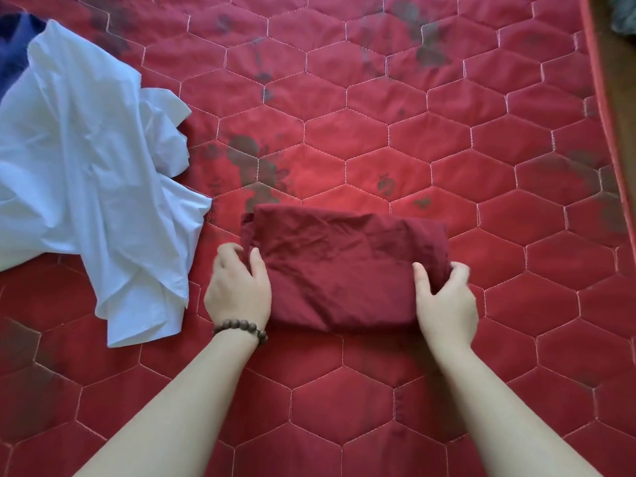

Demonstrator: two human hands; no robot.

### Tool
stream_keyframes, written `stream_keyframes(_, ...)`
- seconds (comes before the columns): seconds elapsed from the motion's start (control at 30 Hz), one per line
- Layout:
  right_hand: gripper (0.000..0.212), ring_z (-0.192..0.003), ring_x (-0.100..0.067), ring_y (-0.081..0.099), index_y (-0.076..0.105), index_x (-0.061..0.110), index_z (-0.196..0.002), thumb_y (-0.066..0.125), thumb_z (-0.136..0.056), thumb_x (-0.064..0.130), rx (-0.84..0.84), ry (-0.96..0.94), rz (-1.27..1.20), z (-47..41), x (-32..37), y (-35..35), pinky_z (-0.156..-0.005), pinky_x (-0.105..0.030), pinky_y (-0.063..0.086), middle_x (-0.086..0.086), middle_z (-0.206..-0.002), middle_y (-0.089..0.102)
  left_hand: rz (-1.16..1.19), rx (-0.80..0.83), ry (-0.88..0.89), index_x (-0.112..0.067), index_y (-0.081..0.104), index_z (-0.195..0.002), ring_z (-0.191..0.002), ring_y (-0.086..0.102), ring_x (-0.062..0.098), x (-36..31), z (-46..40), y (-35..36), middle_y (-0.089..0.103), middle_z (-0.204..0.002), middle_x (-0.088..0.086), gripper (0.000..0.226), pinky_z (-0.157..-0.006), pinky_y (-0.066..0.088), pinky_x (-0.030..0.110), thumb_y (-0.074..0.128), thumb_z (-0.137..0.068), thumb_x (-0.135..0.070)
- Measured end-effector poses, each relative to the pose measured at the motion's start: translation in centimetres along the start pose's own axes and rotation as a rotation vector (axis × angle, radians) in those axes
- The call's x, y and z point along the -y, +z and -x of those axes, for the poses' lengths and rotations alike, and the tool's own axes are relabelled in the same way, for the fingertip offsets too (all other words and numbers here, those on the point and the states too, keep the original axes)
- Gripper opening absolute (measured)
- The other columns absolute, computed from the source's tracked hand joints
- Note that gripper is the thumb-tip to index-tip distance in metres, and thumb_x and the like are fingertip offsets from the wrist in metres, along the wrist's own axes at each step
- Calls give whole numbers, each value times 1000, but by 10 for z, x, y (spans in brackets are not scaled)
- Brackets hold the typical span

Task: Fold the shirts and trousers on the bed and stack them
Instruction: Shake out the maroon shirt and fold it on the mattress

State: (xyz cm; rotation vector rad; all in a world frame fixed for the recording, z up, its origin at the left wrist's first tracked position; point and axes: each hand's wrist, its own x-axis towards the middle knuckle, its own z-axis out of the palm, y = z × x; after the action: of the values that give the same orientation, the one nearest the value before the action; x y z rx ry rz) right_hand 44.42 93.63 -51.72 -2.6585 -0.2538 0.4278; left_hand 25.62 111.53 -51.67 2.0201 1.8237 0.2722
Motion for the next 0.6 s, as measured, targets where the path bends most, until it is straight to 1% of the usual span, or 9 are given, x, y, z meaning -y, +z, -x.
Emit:
stream_keyframes(0.07, 50, -111, -38, 51, 48, 7, -126, 57, -91, 42, -205, -166, 110, 4, 8, -3, -89, -46, 39, -17, -120, 54, -53, -117, 238, -10, 56, -112, -107, 53, 36, -9, 1, -3, 58, -113, 15, 28, -84, 37, 44, 56, -89, -25)
stream_keyframes(0.13, 42, -120, -36, 48, 55, 4, -124, 57, -91, 30, -314, -493, 147, 9, 26, 6, -98, -48, 37, -18, -126, 54, -61, -114, 538, -9, 59, -118, -124, 46, 33, -21, 5, 4, 55, -127, 13, 35, -99, 33, 46, 56, -85, -21)
stream_keyframes(0.2, 39, -129, -31, 45, 59, 6, -124, 56, -90, 23, -206, -774, 168, 14, 49, 30, -108, -51, 33, -15, -133, 55, -122, 18, 753, -7, 57, -128, -137, 37, 31, -34, 11, 18, 48, -142, 12, 43, -113, 26, 48, 53, -86, -17)
stream_keyframes(0.23, 40, -134, -30, 42, 58, 5, -127, 56, -89, 20, -116, -856, 195, 19, 60, 44, -112, -52, 30, -14, -137, 53, -191, 101, 809, -7, 51, -136, -142, 30, 30, -37, 13, 26, 41, -148, 11, 48, -117, 21, 49, 49, -89, -16)
stream_keyframes(0.33, 50, -142, -26, 31, 47, 3, -140, 53, -91, 11, 114, -910, 261, 25, 74, 76, -117, -52, 21, -12, -149, 41, -435, 276, 801, -10, 16, -152, -149, 3, 26, -27, 6, 47, 12, -161, 7, 57, -121, 1, 43, 28, -98, -26)
stream_keyframes(0.37, 52, -144, -24, 28, 42, 3, -143, 50, -92, 12, 159, -897, 267, 24, 72, 82, -117, -52, 20, -11, -152, 37, -465, 282, 787, -11, 13, -152, -148, 3, 27, -22, 3, 51, 11, -161, 6, 57, -121, 2, 43, 23, -99, -30)
stream_keyframes(0.47, 57, -146, -19, 22, 33, 11, -149, 41, -95, 28, 193, -933, 350, 14, 58, 84, -118, -51, 17, -6, -157, 28, -438, 229, 766, -15, 31, -149, -146, 18, 32, -13, 3, 53, 24, -158, 6, 57, -118, 18, 46, 25, -96, -35)
stream_keyframes(0.53, 61, -148, -17, 17, 29, 23, -151, 38, -95, 46, 194, -959, 441, 3, 45, 76, -118, -53, 11, -1, -159, 22, -403, 216, 712, -24, 28, -150, -146, 19, 32, -8, 7, 55, 22, -159, 7, 59, -117, 16, 51, 29, -94, -39)
stream_keyframes(0.6, 63, -148, -17, 12, 25, 33, -151, 33, -93, 58, 153, -912, 523, -12, 27, 63, -118, -56, 5, 1, -161, 17, -391, 211, 675, -31, 21, -151, -146, 19, 32, -5, 10, 55, 18, -159, 9, 60, -116, 14, 55, 30, -93, -43)
